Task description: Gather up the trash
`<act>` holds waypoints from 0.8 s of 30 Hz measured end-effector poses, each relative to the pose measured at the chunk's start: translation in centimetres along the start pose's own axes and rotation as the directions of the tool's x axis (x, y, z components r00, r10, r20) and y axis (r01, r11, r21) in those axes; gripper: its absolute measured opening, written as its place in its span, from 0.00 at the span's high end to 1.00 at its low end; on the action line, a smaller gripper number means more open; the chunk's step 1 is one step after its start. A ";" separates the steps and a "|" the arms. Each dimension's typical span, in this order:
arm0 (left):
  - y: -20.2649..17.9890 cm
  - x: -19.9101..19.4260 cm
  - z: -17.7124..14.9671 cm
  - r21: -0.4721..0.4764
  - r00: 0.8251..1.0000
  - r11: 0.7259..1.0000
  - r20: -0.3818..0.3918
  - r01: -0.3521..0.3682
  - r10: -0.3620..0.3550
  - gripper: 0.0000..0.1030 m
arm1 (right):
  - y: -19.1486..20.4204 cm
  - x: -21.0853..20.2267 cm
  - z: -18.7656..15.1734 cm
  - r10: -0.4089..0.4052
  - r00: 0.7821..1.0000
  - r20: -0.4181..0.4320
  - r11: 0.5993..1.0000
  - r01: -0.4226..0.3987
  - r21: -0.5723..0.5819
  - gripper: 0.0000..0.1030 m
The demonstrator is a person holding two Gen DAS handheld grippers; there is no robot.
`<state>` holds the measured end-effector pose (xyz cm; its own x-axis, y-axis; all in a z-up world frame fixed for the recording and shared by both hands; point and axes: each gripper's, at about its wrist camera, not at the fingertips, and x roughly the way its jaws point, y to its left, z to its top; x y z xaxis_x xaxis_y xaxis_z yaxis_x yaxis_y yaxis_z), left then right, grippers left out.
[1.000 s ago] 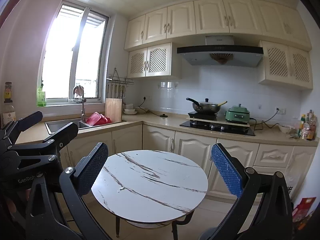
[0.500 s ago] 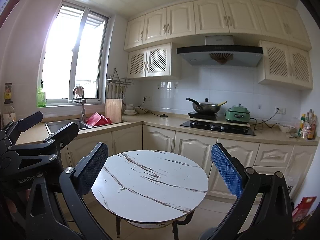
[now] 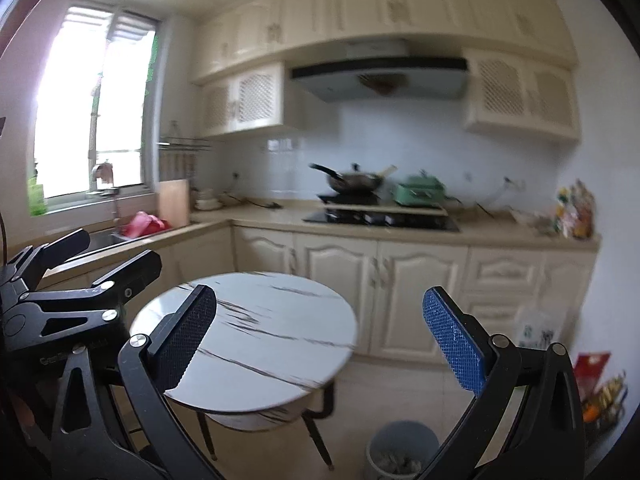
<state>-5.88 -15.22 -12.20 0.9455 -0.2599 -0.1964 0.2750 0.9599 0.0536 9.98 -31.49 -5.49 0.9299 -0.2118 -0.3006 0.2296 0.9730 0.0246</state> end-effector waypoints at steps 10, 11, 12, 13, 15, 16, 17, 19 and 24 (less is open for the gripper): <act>-1.9 5.1 4.1 0.067 0.998 0.997 -0.053 0.043 -0.039 0.00 | -6.1 1.2 -1.7 -0.041 0.998 -0.045 0.996 0.044 0.083 0.00; -1.8 5.4 4.2 0.070 0.998 0.997 -0.056 0.044 -0.040 0.01 | -6.4 1.3 -1.8 -0.040 0.998 -0.047 0.995 0.044 0.085 0.00; -1.8 5.6 4.1 0.074 0.997 0.996 -0.058 0.047 -0.043 0.00 | -6.7 1.4 -1.9 -0.040 0.998 -0.049 0.995 0.044 0.088 0.00; -1.7 5.9 4.4 0.075 0.997 0.996 -0.059 0.048 -0.044 0.00 | -6.8 1.5 -1.9 -0.039 0.998 -0.051 0.995 0.044 0.089 0.00; -1.6 6.3 4.5 0.079 0.997 0.995 -0.062 0.054 -0.049 0.01 | -7.3 1.6 -2.0 -0.038 0.998 -0.053 0.995 0.043 0.092 0.00; -1.5 6.5 4.8 0.081 0.997 0.995 -0.057 0.056 -0.052 0.01 | -7.4 1.7 -2.0 -0.037 0.998 -0.053 0.995 0.042 0.093 0.00; -1.5 6.7 5.1 0.083 0.997 0.995 -0.053 0.056 -0.051 0.00 | -7.5 1.7 -2.0 -0.036 0.998 -0.054 0.994 0.041 0.097 0.00; -1.4 6.6 5.0 0.090 0.997 0.994 -0.052 0.057 -0.052 0.00 | -7.8 1.8 -2.1 -0.036 0.998 -0.054 0.994 0.041 0.098 0.00; -1.1 5.6 3.9 0.093 0.998 0.994 -0.045 0.057 -0.053 0.00 | -8.0 1.7 -2.0 -0.033 0.998 -0.052 0.994 0.039 0.102 0.00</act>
<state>-0.16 -18.16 -9.50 0.9207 -0.3052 -0.2433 0.3435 0.9296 0.1335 9.15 -39.49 -8.09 0.9056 -0.2392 -0.3504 0.2936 0.9495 0.1104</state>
